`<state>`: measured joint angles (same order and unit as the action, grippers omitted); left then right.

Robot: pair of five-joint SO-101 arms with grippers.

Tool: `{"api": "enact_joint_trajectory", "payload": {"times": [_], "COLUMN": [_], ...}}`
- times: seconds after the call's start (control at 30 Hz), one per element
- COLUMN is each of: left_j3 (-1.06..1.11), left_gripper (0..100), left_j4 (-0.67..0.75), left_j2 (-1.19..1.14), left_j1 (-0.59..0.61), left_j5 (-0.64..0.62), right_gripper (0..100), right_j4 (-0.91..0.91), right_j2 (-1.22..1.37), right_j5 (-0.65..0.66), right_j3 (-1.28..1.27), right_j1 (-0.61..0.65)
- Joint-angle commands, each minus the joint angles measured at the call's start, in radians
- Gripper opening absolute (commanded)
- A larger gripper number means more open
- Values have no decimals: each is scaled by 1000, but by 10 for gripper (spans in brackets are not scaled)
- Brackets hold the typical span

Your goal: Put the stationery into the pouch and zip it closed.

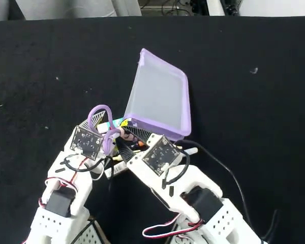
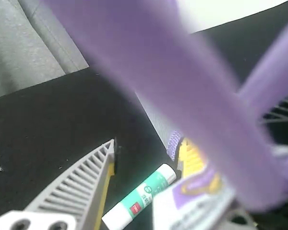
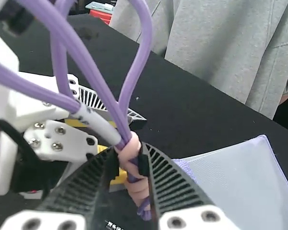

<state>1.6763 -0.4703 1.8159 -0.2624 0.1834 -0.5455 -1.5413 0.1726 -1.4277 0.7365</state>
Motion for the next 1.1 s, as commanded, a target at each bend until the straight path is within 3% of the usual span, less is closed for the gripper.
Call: {"api": "enact_joint_trajectory", "payload": {"times": [0.0,0.27,0.6,0.67,0.8,1.07], "left_j3": [24,24,24,24,24,24], "left_gripper": [221,221,215,188,29,28], "left_j4": [35,29,28,28,35,31], "left_j2": [5,5,5,5,8,8], "left_j1": [-30,-84,-93,-93,-93,-84], "left_j5": [-6,-6,-12,-11,-8,-6], "right_gripper": [11,11,11,11,11,11], "right_j4": [-9,-94,-92,-91,-87,-81], "right_j2": [13,13,13,13,13,13], "right_j5": [-8,-8,-8,-8,-8,-8], "right_j3": [54,102,102,102,102,104], "right_j1": [28,127,135,133,132,129]}}
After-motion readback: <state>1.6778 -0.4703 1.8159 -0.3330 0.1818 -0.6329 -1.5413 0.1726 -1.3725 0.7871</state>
